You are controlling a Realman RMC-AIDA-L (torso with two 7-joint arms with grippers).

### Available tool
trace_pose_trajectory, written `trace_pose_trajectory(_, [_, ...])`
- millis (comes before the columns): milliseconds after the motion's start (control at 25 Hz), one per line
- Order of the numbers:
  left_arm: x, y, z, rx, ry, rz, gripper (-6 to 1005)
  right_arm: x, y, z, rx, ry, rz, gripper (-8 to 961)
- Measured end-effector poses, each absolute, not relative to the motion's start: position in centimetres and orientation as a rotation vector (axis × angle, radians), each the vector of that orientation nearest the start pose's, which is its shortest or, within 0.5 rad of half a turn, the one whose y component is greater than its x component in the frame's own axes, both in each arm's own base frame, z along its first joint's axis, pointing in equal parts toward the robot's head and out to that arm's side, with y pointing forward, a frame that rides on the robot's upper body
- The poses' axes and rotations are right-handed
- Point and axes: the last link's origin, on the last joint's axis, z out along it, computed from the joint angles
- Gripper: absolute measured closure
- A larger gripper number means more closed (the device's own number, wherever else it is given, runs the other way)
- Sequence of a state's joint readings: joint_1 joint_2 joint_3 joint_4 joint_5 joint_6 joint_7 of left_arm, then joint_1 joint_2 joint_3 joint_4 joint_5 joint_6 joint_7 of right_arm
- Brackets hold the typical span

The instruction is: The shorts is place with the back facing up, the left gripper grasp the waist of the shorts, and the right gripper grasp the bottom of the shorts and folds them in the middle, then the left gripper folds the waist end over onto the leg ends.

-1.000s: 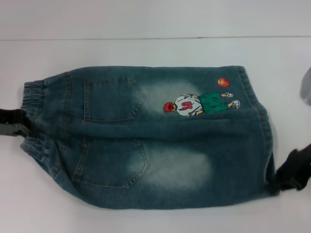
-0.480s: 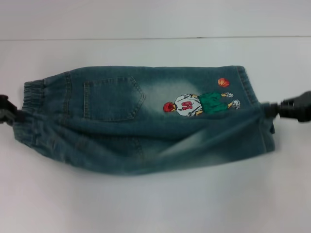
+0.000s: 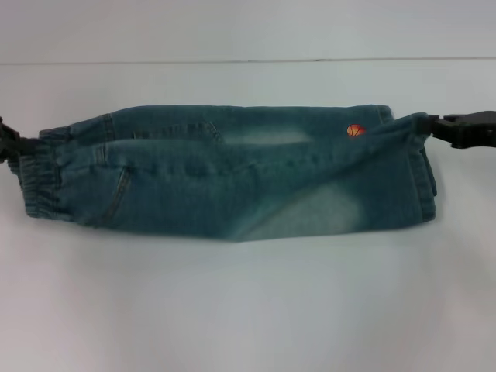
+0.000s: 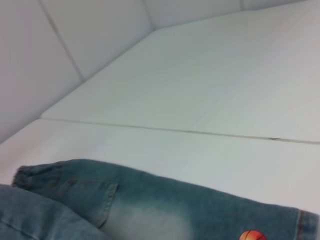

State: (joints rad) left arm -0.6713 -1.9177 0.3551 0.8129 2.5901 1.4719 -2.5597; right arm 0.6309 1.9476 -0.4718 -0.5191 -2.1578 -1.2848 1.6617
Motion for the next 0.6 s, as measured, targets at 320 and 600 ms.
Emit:
trace_pose_trajectory(320, [-32.2, 38.7, 10.5, 2.541, 2.518, 0.699, 965, 30.6, 40.2, 3.0, -2.201, 1.019, 0.525, 915])
trace_pose_trajectory(600, [-32.3, 39.3, 10.1, 2.589, 2.508, 0.852, 965, 30.1, 41.4, 1.8, -2.121, 0.976, 0.506, 916])
